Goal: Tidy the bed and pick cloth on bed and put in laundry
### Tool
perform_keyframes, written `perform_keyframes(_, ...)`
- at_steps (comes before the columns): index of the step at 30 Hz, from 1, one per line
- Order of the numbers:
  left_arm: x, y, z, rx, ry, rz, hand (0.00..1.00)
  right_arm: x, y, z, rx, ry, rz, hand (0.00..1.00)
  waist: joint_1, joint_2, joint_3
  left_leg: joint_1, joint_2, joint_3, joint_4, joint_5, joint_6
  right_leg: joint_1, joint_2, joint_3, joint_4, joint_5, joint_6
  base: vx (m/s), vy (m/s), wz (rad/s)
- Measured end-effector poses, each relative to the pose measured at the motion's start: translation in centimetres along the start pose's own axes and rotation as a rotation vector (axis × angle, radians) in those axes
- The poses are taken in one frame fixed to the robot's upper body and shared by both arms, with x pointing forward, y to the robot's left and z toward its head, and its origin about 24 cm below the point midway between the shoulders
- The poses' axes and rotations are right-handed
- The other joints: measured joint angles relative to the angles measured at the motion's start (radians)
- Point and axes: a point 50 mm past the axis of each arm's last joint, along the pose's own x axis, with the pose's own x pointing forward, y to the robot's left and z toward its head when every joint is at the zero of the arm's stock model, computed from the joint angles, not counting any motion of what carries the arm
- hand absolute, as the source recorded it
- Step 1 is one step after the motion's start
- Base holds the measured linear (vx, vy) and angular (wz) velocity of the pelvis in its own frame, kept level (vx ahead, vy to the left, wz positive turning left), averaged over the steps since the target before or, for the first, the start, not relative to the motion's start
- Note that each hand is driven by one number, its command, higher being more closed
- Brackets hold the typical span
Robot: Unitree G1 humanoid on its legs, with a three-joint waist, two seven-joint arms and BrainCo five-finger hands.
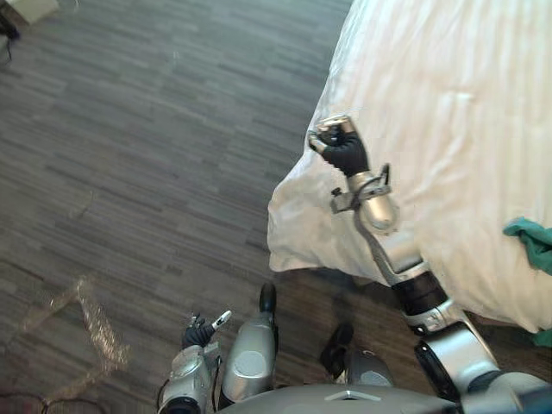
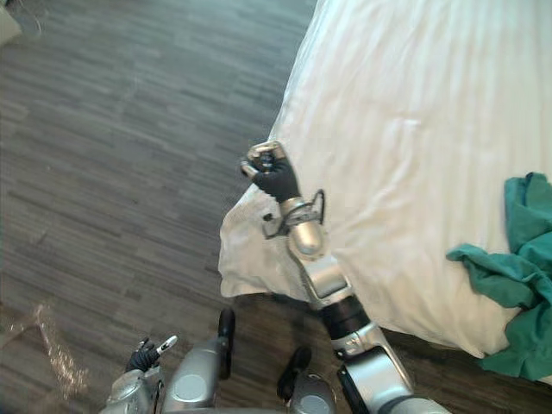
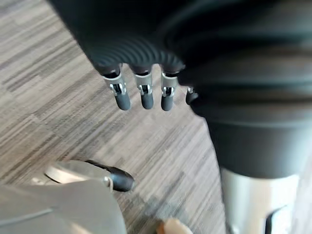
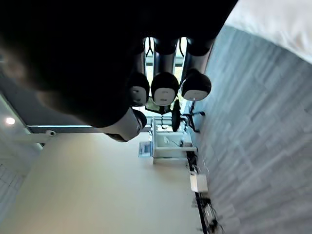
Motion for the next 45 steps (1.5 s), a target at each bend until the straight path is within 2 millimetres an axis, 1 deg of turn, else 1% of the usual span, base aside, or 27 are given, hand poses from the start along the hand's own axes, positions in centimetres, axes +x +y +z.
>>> perform_keyframes(2,0.3,-0.2,0.7,-0.053,-0.012,0.012,0.0,1.6,0.9,0.9,0.013,-0.021,0.032,1.0,0.008,0.004,0.035,-0.062,0.001,-0.024,0.034,0.002,0.001,-0.043,-0.008,-0.021,0.029,-0.017,0.0,-0.11,0.003,0.25)
perform_keyframes(4,0.5,-0.4,1.4,-0.089,-0.03,0.017,0.0,2.8,1.1,1.6,0.029,-0.031,0.032,1.0,0.013,0.01,0.058,-0.109,-0.003,-0.047,0.052,0.012,-0.001,-0.076,-0.014,-0.042,0.053,-0.032,-0.007,-0.11,-0.011,0.31)
perform_keyframes(7,0.9,-1.5,2.9,-0.124,-0.071,-0.004,0.0,4.0,0.3,2.2,0.058,-0.037,-0.016,1.0,0.014,0.027,0.07,-0.185,-0.011,-0.095,0.049,0.044,-0.006,-0.13,-0.017,-0.089,0.078,-0.052,-0.008,-0.11,-0.031,0.48)
perform_keyframes(9,1.2,-2.8,4.8,-0.128,-0.127,-0.04,0.0,4.9,-1.0,2.9,0.067,-0.052,-0.079,1.0,0.026,0.048,0.09,-0.238,-0.012,-0.137,0.033,0.076,-0.016,-0.173,-0.017,-0.131,0.106,-0.066,-0.021,-0.1,-0.042,0.47)
perform_keyframes(12,1.3,-4.2,6.6,-0.126,-0.185,-0.079,0.0,5.9,-2.6,4.3,0.073,-0.089,-0.156,1.0,0.044,0.063,0.1,-0.284,-0.014,-0.167,-0.027,0.128,-0.033,-0.245,-0.032,-0.161,0.162,-0.096,-0.029,-0.08,-0.054,0.35)
perform_keyframes(14,1.1,-5.0,7.2,-0.139,-0.207,-0.107,0.0,6.4,-3.6,5.1,0.077,-0.109,-0.201,1.0,0.054,0.074,0.107,-0.302,-0.014,-0.181,-0.057,0.156,-0.039,-0.279,-0.041,-0.176,0.194,-0.109,-0.04,-0.07,-0.078,0.24)
perform_keyframes(15,1.0,-5.6,7.6,-0.151,-0.229,-0.128,0.0,6.8,-5.0,5.8,0.073,-0.124,-0.248,1.0,0.06,0.084,0.112,-0.322,-0.013,-0.185,-0.081,0.179,-0.043,-0.318,-0.05,-0.177,0.221,-0.125,-0.043,-0.09,-0.097,0.15)
perform_keyframes(18,0.8,-6.3,8.2,-0.171,-0.255,-0.155,0.0,7.2,-6.8,6.8,0.077,-0.142,-0.317,1.0,0.069,0.097,0.119,-0.371,-0.007,-0.185,-0.109,0.221,-0.044,-0.398,-0.061,-0.175,0.271,-0.14,-0.06,-0.07,-0.085,0.02)
perform_keyframes(20,0.7,-6.6,8.7,-0.19,-0.276,-0.168,0.0,7.1,-7.6,7.0,0.071,-0.143,-0.344,1.0,0.067,0.1,0.12,-0.396,-0.006,-0.185,-0.11,0.23,-0.046,-0.434,-0.069,-0.173,0.299,-0.148,-0.069,-0.04,-0.062,-0.02)
perform_keyframes(21,0.6,-7.2,9.0,-0.19,-0.285,-0.186,0.0,6.8,-8.8,6.9,0.062,-0.138,-0.384,1.0,0.067,0.107,0.124,-0.414,-0.005,-0.184,-0.11,0.234,-0.047,-0.46,-0.076,-0.171,0.316,-0.154,-0.073,-0.06,-0.08,-0.03)
perform_keyframes(22,0.4,-8.2,9.2,-0.177,-0.294,-0.217,0.0,6.9,-9.2,7.0,0.061,-0.144,-0.393,1.0,0.068,0.114,0.127,-0.433,-0.005,-0.182,-0.11,0.238,-0.049,-0.49,-0.083,-0.166,0.335,-0.161,-0.078,-0.07,-0.074,-0.05)
perform_keyframes(23,0.1,-8.7,9.5,-0.184,-0.307,-0.237,0.0,7.1,-8.8,7.2,0.071,-0.155,-0.385,1.0,0.068,0.115,0.126,-0.451,-0.005,-0.177,-0.109,0.239,-0.05,-0.517,-0.089,-0.157,0.352,-0.169,-0.079,-0.07,-0.065,-0.09)
perform_keyframes(26,-0.5,-10.1,10.5,-0.215,-0.349,-0.286,0.0,7.1,-7.8,5.1,0.129,-0.076,-0.386,1.0,0.068,0.116,0.126,-0.484,-0.005,-0.159,-0.109,0.242,-0.054,-0.568,-0.104,-0.144,0.387,-0.185,-0.083,-0.04,-0.046,-0.05)
perform_keyframes(28,-0.7,-10.4,10.6,-0.228,-0.35,-0.293,0.0,6.0,-6.4,2.1,0.158,0.018,-0.37,1.0,0.065,0.116,0.126,-0.483,-0.005,-0.153,-0.103,0.242,-0.053,-0.565,-0.105,-0.143,0.39,-0.186,-0.083,0.02,-0.052,0.0)
perform_keyframes(30,-0.6,-10.1,10.5,-0.257,-0.346,-0.277,0.0,3.7,-4.4,-2.2,0.219,0.152,-0.365,1.0,0.054,0.115,0.126,-0.471,-0.005,-0.139,-0.102,0.242,-0.053,-0.553,-0.107,-0.141,0.387,-0.186,-0.083,0.05,-0.041,-0.02)
perform_keyframes(31,-0.6,-10.0,10.4,-0.269,-0.341,-0.269,0.0,2.5,-3.1,-3.9,0.235,0.203,-0.338,1.0,0.049,0.114,0.125,-0.459,-0.005,-0.126,-0.102,0.241,-0.054,-0.544,-0.109,-0.137,0.386,-0.186,-0.083,0.03,-0.022,-0.04)
perform_keyframes(32,-0.5,-10.0,10.3,-0.269,-0.338,-0.267,0.0,1.9,-2.4,-4.8,0.254,0.242,-0.336,1.0,0.045,0.112,0.124,-0.451,-0.005,-0.122,-0.102,0.239,-0.054,-0.538,-0.11,-0.135,0.386,-0.186,-0.083,0.02,-0.022,-0.14)
perform_keyframes(34,-0.6,-10.3,10.1,-0.276,-0.329,-0.27,0.0,-1.1,-0.8,-8.8,0.28,0.417,-0.342,1.0,0.036,0.107,0.121,-0.424,-0.003,-0.097,-0.091,0.221,-0.053,-0.518,-0.111,-0.119,0.383,-0.186,-0.083,-0.01,-0.025,-0.21)
perform_keyframes(36,-0.7,-10.6,9.7,-0.279,-0.317,-0.274,0.0,-5.3,0.1,-12.4,0.306,0.589,-0.373,1.0,0.01,0.104,0.12,-0.391,0.0,-0.085,-0.092,0.213,-0.054,-0.485,-0.108,-0.117,0.372,-0.185,-0.081,-0.02,-0.025,-0.14)
perform_keyframes(37,-0.7,-10.6,9.6,-0.275,-0.312,-0.273,0.0,-6.4,0.4,-13.2,0.315,0.628,-0.382,1.0,0.002,0.102,0.119,-0.383,0.001,-0.083,-0.093,0.211,-0.055,-0.478,-0.106,-0.116,0.368,-0.183,-0.079,-0.02,-0.027,-0.15)
perform_keyframes(38,-0.6,-10.6,9.4,-0.264,-0.304,-0.271,0.0,-8.4,0.8,-14.4,0.32,0.694,-0.39,1.0,-0.008,0.094,0.115,-0.366,0.005,-0.073,-0.093,0.209,-0.054,-0.466,-0.103,-0.108,0.365,-0.181,-0.077,-0.02,-0.025,-0.18)
perform_keyframes(39,-0.6,-10.6,9.3,-0.259,-0.301,-0.269,0.0,-9.3,1.1,-14.9,0.321,0.724,-0.39,1.0,-0.013,0.088,0.112,-0.355,0.006,-0.066,-0.094,0.205,-0.057,-0.461,-0.101,-0.1,0.364,-0.181,-0.076,-0.03,-0.046,-0.36)
perform_keyframes(40,-0.6,-10.5,9.1,-0.254,-0.293,-0.263,0.0,-11.0,1.6,-15.8,0.327,0.779,-0.384,1.0,-0.021,0.07,0.102,-0.327,0.012,-0.045,-0.095,0.199,-0.057,-0.448,-0.096,-0.08,0.358,-0.18,-0.075,-0.02,-0.034,-0.36)
perform_keyframes(41,-0.6,-10.5,8.9,-0.254,-0.29,-0.262,0.0,-11.6,1.8,-16.0,0.327,0.798,-0.38,1.0,-0.023,0.066,0.1,-0.311,0.016,-0.038,-0.095,0.196,-0.055,-0.434,-0.09,-0.072,0.353,-0.178,-0.074,-0.03,-0.061,-0.45)
perform_keyframes(42,-0.6,-10.5,8.7,-0.248,-0.285,-0.261,0.0,-12.4,1.9,-16.3,0.317,0.818,-0.362,1.0,-0.033,0.054,0.092,-0.283,0.023,-0.023,-0.096,0.191,-0.057,-0.413,-0.082,-0.062,0.34,-0.174,-0.073,-0.02,-0.053,-0.38)
perform_keyframes(43,-0.6,-10.2,8.4,-0.243,-0.279,-0.254,0.0,-12.6,1.8,-16.3,0.317,0.815,-0.358,1.0,-0.051,0.042,0.084,-0.258,0.028,-0.013,-0.096,0.188,-0.055,-0.393,-0.073,-0.051,0.33,-0.17,-0.071,-0.03,-0.06,-0.37)
perform_keyframes(45,-0.4,-10.0,8.0,-0.225,-0.265,-0.246,0.0,-13.1,1.2,-15.9,0.326,0.777,-0.365,1.0,-0.057,0.023,0.072,-0.229,0.04,0.011,-0.098,0.176,-0.06,-0.374,-0.056,-0.028,0.308,-0.16,-0.072,-0.01,-0.031,-0.42)
